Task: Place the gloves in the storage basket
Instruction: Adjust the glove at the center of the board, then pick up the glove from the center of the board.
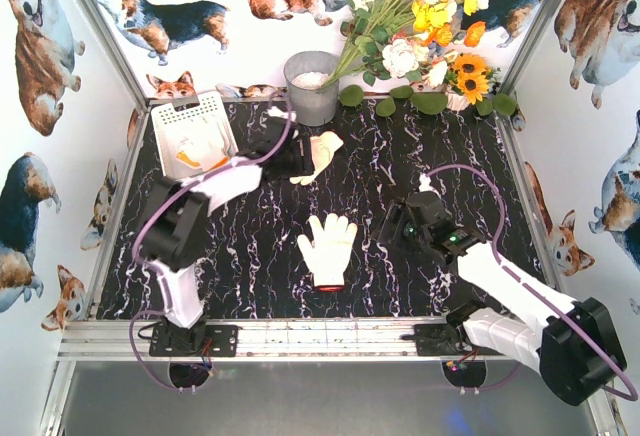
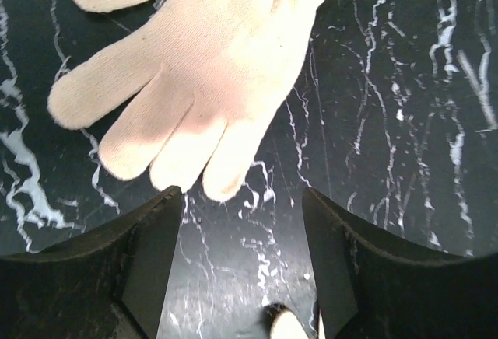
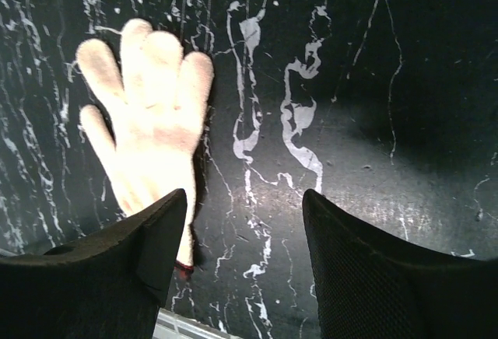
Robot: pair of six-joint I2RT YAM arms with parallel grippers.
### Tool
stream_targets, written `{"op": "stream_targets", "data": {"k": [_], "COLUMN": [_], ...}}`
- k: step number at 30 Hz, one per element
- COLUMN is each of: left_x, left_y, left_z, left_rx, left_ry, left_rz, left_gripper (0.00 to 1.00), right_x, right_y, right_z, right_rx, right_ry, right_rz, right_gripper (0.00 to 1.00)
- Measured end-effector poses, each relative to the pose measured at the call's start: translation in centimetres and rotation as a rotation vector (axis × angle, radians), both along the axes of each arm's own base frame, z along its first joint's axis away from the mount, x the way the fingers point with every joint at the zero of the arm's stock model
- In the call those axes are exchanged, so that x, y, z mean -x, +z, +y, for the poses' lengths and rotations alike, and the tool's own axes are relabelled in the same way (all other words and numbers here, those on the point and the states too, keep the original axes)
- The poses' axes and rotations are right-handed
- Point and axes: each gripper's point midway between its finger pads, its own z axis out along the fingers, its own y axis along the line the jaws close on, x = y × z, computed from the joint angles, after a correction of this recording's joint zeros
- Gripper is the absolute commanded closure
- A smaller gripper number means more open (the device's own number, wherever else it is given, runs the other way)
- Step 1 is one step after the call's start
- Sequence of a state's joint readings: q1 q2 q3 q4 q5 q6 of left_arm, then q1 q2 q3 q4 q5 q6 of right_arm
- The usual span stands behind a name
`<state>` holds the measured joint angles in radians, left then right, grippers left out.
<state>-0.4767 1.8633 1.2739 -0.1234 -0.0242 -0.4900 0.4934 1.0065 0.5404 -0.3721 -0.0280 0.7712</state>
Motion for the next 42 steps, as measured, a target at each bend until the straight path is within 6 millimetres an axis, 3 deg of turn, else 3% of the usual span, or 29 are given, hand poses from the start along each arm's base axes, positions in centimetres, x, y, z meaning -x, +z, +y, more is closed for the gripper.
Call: {"op": "stream_targets", "data": {"k": [5,15,20,23,28,31,38,42], "left_x": [-2.3,-8.7,-10.4,-10.2,-9.6,-8.1,-1.9,0.8], "left_y": [-2.6,-4.1,-6.3,-6.4,-6.8,-6.8,-6.6,-5.2], "left_z": [-1.4,-4.7,-5.9,-5.6,-5.0,-4.2,-2.1,-1.5], "left_rx": [-0.073,-0.14,-0.213,-0.251,-0.29,-0.304,-0.286,-0.256], "left_ry": [-0.058,-0.151,-0.197,-0.213,-0.244,-0.263,-0.322,-0.36], "left_rz": [0.034,-0.051,-0.06,-0.054,-0.06,-0.057,-0.01,-0.008], "left_gripper": [0.41,0.36,0.45,0.54,0.82,1.0,1.0,1.0], "right_x": [0.3,1.1,1.3,1.2,1.2,1.1,1.1,1.1], "right_y": [-0.8,-1.4,-1.4,-1.4,-1.4,-1.5,-0.9,-0.6], "right_z": [-0.4,0.0,0.1,0.0,-0.2,-0.3,-0.4,-0.4], "right_rx": [0.023,-0.004,-0.01,-0.011,-0.01,-0.008,-0.018,-0.03], "right_ry": [0.007,0.041,0.059,0.06,0.062,0.064,0.059,0.06], "right_rz": [0.034,0.068,0.074,0.074,0.072,0.072,0.052,0.041], "right_gripper": [0.37,0.37,0.37,0.37,0.37,0.37,0.37,0.37]}}
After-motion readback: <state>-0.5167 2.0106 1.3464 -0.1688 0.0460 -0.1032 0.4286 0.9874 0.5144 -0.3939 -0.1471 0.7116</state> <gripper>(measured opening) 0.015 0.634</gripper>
